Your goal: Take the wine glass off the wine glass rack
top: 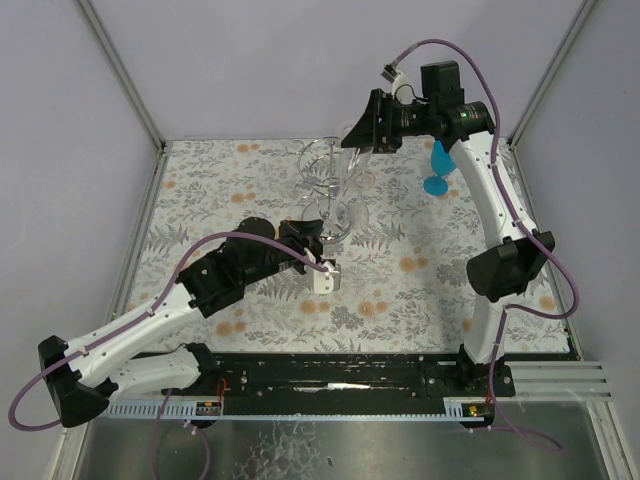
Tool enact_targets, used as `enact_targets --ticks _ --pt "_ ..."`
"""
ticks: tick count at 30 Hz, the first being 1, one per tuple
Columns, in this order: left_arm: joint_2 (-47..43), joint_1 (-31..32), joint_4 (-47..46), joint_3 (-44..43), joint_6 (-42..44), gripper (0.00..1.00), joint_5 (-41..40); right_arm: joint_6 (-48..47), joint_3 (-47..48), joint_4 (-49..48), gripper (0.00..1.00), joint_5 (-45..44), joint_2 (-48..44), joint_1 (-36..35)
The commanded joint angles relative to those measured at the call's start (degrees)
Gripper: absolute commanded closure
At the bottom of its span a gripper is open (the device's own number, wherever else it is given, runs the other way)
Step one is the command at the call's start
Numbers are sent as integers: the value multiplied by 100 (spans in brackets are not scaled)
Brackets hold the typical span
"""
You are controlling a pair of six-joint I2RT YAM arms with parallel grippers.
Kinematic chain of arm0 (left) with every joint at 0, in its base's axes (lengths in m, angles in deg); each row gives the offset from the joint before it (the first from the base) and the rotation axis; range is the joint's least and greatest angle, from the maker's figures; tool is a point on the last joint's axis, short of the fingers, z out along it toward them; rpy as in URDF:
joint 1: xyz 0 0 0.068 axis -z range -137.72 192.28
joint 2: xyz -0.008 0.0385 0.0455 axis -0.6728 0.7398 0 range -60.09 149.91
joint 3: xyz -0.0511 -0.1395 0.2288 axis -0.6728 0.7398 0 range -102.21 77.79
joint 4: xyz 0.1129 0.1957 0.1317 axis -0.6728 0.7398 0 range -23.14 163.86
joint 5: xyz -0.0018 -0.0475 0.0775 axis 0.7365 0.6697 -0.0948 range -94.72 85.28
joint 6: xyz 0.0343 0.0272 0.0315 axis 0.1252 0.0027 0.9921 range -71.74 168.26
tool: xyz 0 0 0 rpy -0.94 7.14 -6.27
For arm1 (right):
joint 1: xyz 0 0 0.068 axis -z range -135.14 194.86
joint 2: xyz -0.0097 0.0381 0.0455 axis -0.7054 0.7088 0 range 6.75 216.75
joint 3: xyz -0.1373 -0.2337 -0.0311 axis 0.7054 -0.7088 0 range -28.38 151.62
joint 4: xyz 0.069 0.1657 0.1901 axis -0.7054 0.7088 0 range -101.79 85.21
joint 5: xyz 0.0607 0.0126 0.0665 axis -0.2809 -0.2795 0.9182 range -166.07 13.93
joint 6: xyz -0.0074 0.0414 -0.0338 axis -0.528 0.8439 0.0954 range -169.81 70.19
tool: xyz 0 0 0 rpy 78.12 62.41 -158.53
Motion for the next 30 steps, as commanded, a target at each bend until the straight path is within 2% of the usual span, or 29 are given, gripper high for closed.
enact_targets --ticks 1,5,12,14,17,19,22,25,30 --pt "-97 53 -350 11 152 100 9 -305 17 332 31 99 -173 -35" --pt "-76 51 -350 18 173 100 -27 -381 -40 424 38 58 -204 -36" --pt "-13 55 -429 14 196 100 -213 -367 -10 434 63 36 -220 -33" --pt "22 53 -483 -3 182 99 -301 -342 40 431 64 32 -220 -32" --pt "54 52 -556 -28 149 72 -429 -317 160 434 65 -1 -236 -11" --pt "58 49 -682 12 125 48 -522 -267 267 417 65 -23 -262 42" --pt "76 51 -829 46 18 20 -646 -144 395 328 67 -51 -325 162" --pt "112 57 -868 -20 -200 5 -730 25 427 139 68 -86 -442 363" --pt "184 43 -852 -181 -667 2 -917 211 429 -82 68 -199 -643 876"
